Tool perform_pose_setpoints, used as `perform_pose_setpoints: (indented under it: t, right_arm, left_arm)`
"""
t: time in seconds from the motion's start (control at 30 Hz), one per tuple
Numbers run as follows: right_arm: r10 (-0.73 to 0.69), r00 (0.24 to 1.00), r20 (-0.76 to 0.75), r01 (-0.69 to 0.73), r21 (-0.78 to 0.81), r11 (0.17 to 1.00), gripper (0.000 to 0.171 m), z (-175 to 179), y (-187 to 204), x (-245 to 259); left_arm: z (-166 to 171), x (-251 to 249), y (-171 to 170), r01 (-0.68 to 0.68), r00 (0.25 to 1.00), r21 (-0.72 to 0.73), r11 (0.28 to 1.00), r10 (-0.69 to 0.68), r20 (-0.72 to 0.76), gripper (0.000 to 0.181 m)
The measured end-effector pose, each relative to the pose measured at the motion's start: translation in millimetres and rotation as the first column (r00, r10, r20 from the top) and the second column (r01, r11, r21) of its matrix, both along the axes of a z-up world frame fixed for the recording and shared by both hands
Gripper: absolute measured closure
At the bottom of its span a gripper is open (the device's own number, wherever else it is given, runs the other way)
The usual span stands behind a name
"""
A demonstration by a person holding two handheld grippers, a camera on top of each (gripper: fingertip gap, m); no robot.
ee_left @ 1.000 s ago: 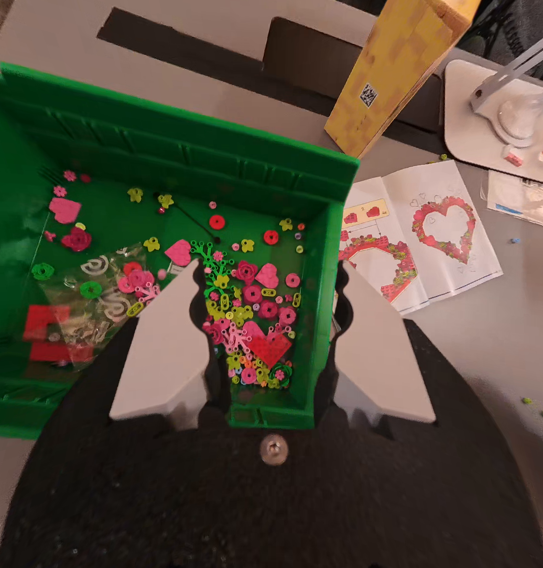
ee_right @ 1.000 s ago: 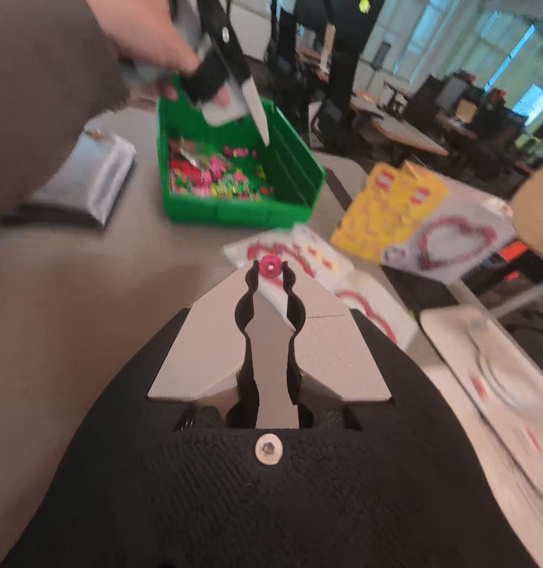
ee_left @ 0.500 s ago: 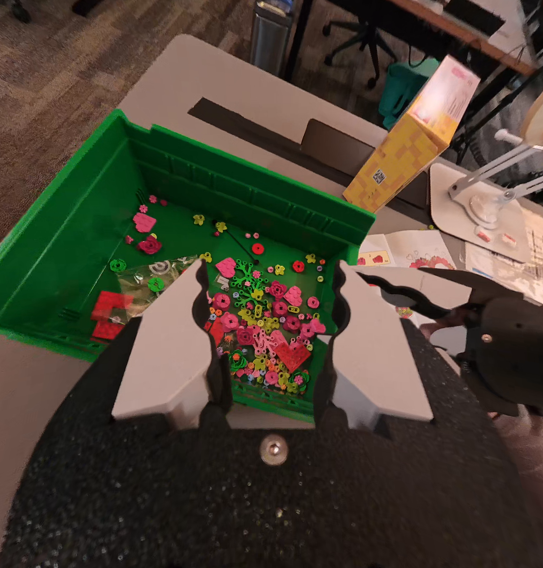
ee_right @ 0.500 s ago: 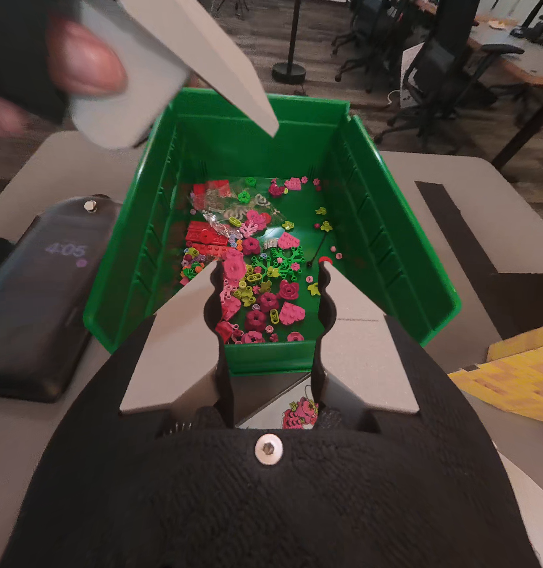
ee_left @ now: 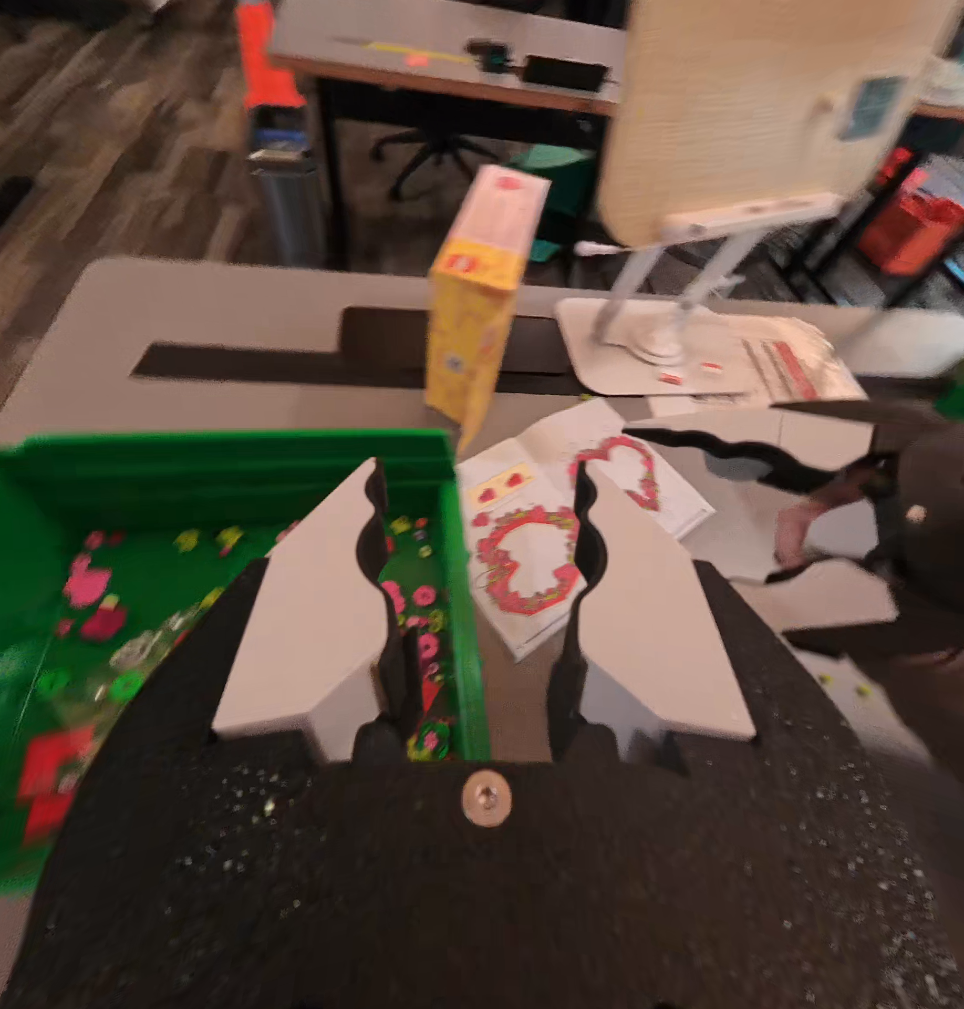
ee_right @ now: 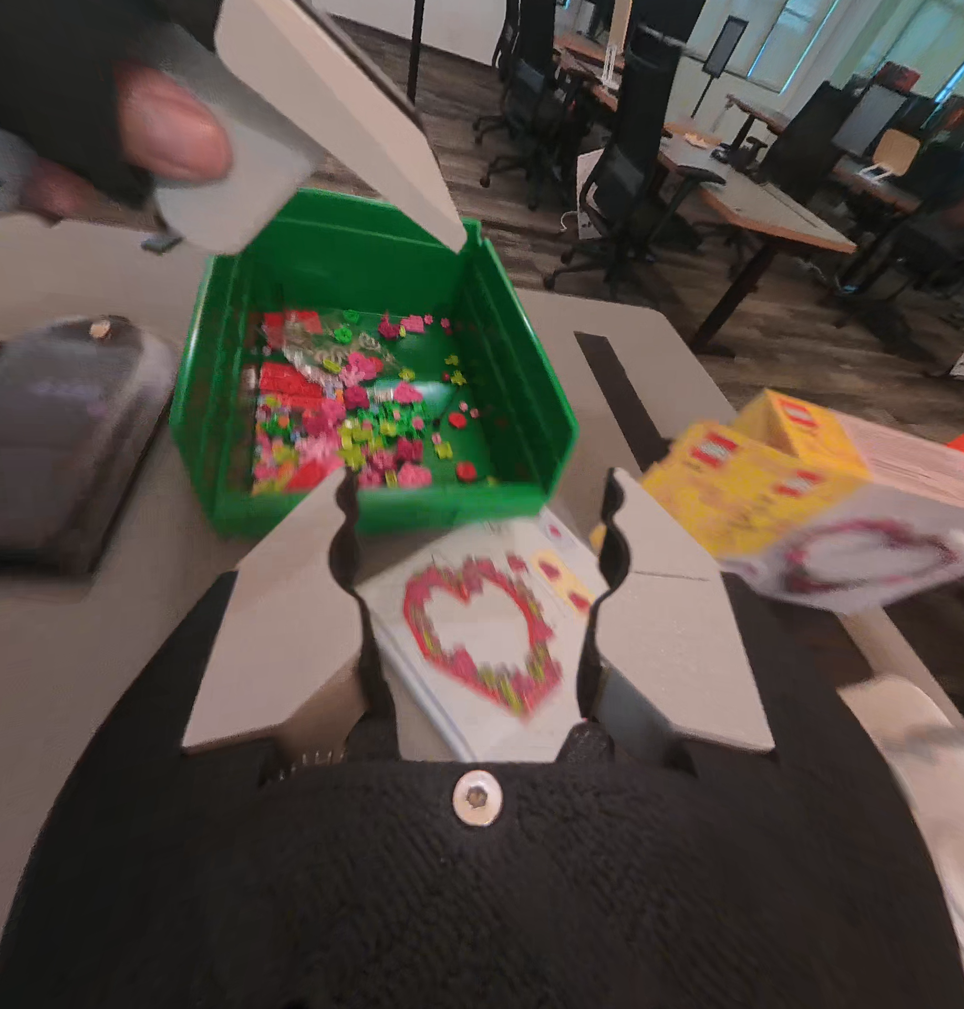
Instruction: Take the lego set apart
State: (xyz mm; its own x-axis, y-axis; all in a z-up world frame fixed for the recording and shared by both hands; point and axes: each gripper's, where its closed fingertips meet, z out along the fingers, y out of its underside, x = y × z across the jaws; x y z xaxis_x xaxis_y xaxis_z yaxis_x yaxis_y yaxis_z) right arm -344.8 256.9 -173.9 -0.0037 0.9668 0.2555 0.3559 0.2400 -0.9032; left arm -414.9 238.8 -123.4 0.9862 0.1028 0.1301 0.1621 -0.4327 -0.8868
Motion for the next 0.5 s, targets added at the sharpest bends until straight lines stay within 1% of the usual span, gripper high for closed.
perform_pose_setpoints:
  t: [0.03, 0.07, 0.1, 0.17, 0.2, 0.23, 0.27, 0.3, 0.33, 0.37, 0.4, 0.43, 0.5]
  right_arm:
    - [-0.018, 0.999, 0.028, 0.018, 0.002, 1.000, 0.091, 0, 9, 26]
    - [-0.039, 0.997, 0.060, 0.039, 0.001, 0.999, 0.092, -3, 18, 54]
    - [-0.049, 0.994, 0.098, 0.050, -0.006, 0.999, 0.092, -9, 25, 82]
    - [-0.072, 0.975, 0.209, 0.079, -0.028, 0.996, 0.102, -30, 35, 139]
    - [-0.073, 0.960, 0.269, 0.087, -0.041, 0.995, 0.107, -43, 36, 167]
    - [-0.073, 0.942, 0.326, 0.096, -0.055, 0.994, 0.112, -57, 36, 193]
    - [-0.067, 0.923, 0.379, 0.102, -0.072, 0.992, 0.117, -70, 34, 217]
    - [-0.047, 0.906, 0.421, 0.097, -0.097, 0.991, 0.123, -84, 29, 238]
    - [-0.036, 0.893, 0.448, 0.100, -0.121, 0.988, 0.128, -95, 25, 255]
    - [-0.030, 0.888, 0.459, 0.107, -0.143, 0.984, 0.133, -103, 21, 268]
    - [-0.019, 0.886, 0.463, 0.106, -0.164, 0.981, 0.134, -110, 16, 277]
    - [-0.016, 0.885, 0.465, 0.110, -0.176, 0.978, 0.136, -116, 14, 284]
    - [-0.022, 0.881, 0.473, 0.119, -0.177, 0.977, 0.138, -127, 13, 293]
  left_arm:
    - [3, 23, 9, 0.090, 0.995, 0.004, 0.996, -0.090, -0.034, 0.118]
    - [3, 50, 17, 0.198, 0.978, 0.002, 0.980, -0.198, -0.062, 0.120]
    - [1, 81, 24, 0.315, 0.946, -0.012, 0.949, -0.315, -0.079, 0.124]
    - [-14, 147, 31, 0.547, 0.829, -0.067, 0.834, -0.551, -0.094, 0.132]
    - [-25, 178, 33, 0.638, 0.758, -0.104, 0.763, -0.646, -0.094, 0.134]
    - [-40, 208, 30, 0.727, 0.666, -0.149, 0.670, -0.741, -0.084, 0.136]
    - [-57, 239, 23, 0.820, 0.537, -0.193, 0.538, -0.841, -0.062, 0.139]
    - [-77, 264, 11, 0.890, 0.396, -0.235, 0.392, -0.918, -0.029, 0.139]
    - [-98, 280, 5, 0.910, 0.312, -0.288, 0.297, -0.950, 0.006, 0.142]
    - [-118, 291, 0, 0.910, 0.265, -0.341, 0.235, -0.963, 0.045, 0.140]
    - [-134, 301, -5, 0.911, 0.217, -0.373, 0.173, -0.973, 0.081, 0.139]
    - [-146, 309, -8, 0.912, 0.179, -0.390, 0.127, -0.979, 0.100, 0.140]
    - [-163, 321, -10, 0.909, 0.135, -0.411, 0.076, -0.984, 0.116, 0.140]
